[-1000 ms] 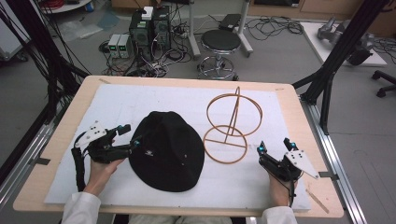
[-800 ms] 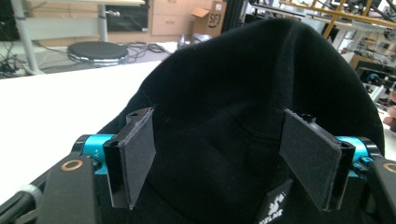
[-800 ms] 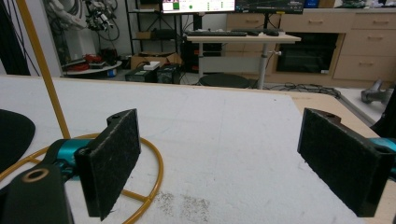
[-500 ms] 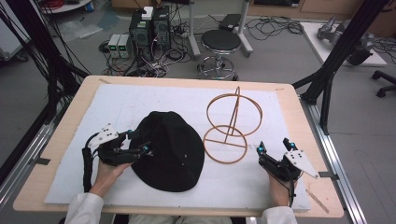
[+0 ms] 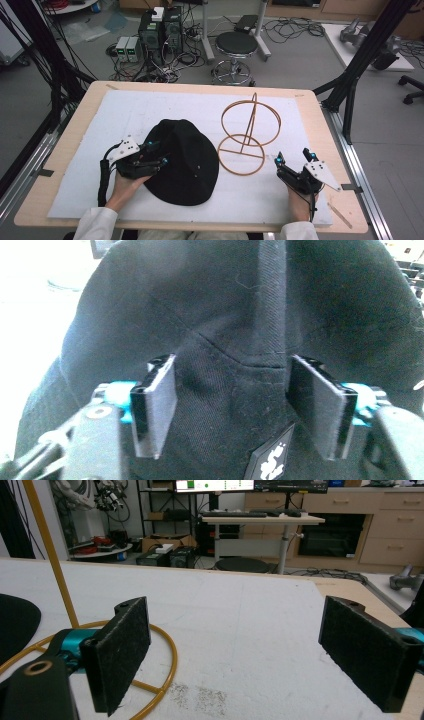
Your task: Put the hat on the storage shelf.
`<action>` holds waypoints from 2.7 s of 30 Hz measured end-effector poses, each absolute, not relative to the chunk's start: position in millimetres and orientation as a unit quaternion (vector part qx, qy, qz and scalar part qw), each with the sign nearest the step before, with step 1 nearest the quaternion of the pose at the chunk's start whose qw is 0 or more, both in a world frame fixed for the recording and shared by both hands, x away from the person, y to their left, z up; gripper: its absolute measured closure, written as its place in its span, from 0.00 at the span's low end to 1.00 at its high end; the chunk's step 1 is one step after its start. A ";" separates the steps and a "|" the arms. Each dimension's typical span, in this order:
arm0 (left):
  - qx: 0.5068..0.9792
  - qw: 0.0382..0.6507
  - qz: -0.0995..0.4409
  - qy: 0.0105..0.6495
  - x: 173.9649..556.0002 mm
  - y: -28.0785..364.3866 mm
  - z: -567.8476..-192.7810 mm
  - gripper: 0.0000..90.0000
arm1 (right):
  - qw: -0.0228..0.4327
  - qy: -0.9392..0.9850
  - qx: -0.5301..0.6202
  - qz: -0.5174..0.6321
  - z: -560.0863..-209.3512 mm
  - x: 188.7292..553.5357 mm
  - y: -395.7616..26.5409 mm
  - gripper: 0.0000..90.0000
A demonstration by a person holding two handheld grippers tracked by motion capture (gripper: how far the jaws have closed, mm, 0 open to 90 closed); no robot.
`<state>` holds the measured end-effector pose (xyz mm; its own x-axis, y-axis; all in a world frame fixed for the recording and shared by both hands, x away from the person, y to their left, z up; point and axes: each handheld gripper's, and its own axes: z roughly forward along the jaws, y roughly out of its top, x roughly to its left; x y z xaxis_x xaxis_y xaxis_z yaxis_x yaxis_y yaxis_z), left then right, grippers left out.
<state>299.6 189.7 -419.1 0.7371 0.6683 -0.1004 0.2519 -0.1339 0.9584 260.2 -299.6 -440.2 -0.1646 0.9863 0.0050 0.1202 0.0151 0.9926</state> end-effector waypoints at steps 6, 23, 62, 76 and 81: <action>0.736 0.576 0.177 0.308 300.2 187.6 -421.1 0.58 | 0.428 0.572 0.482 0.507 -439.9 259.8 -298.4 0.14; 0.735 0.578 0.165 0.313 297.6 187.4 -419.3 0.95 | 0.422 0.574 0.483 0.508 -440.1 260.2 -297.9 0.14; 0.654 0.688 0.177 0.260 277.9 227.5 -353.0 0.96 | 0.418 0.575 0.482 0.512 -439.3 258.0 -296.2 0.14; 0.615 0.730 0.198 0.224 277.7 233.3 -310.8 0.96 | 0.419 0.568 0.487 0.515 -439.3 259.0 -298.5 0.14; 0.589 0.753 0.197 0.219 280.1 230.5 -304.2 0.96 | 0.418 0.569 0.485 0.517 -439.0 258.6 -298.5 0.14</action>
